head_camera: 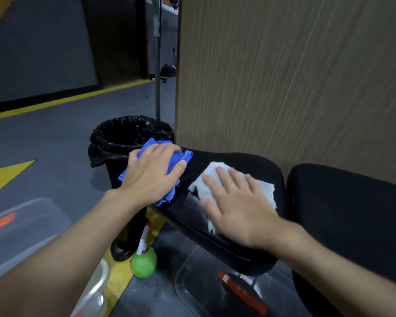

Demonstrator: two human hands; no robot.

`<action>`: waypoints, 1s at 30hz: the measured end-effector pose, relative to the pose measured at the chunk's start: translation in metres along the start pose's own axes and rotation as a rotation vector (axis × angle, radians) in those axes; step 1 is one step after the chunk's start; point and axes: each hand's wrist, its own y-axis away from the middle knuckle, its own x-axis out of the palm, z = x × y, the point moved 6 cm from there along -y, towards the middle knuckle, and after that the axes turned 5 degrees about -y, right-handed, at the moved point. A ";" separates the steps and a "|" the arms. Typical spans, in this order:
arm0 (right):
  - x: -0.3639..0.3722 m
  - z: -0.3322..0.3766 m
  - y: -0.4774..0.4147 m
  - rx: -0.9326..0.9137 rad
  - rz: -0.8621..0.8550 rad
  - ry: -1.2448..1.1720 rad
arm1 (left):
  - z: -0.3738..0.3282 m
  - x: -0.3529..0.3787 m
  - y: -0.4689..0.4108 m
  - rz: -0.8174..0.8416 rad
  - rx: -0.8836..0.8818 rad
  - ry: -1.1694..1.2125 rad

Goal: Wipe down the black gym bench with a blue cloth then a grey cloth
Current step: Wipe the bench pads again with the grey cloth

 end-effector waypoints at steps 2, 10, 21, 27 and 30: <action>0.002 0.013 0.031 -0.083 -0.044 0.022 | 0.001 0.000 0.001 0.001 0.004 0.000; -0.010 -0.033 -0.013 0.062 0.008 -0.085 | 0.003 0.003 0.002 0.027 0.027 -0.049; -0.017 -0.124 -0.091 0.393 0.065 -0.243 | 0.006 0.003 -0.002 0.057 0.003 -0.058; -0.012 -0.071 -0.113 0.257 0.083 -0.110 | 0.008 0.003 -0.005 0.012 -0.027 -0.028; -0.004 -0.024 -0.124 0.141 0.101 -0.087 | 0.013 0.004 -0.010 -0.004 -0.078 0.013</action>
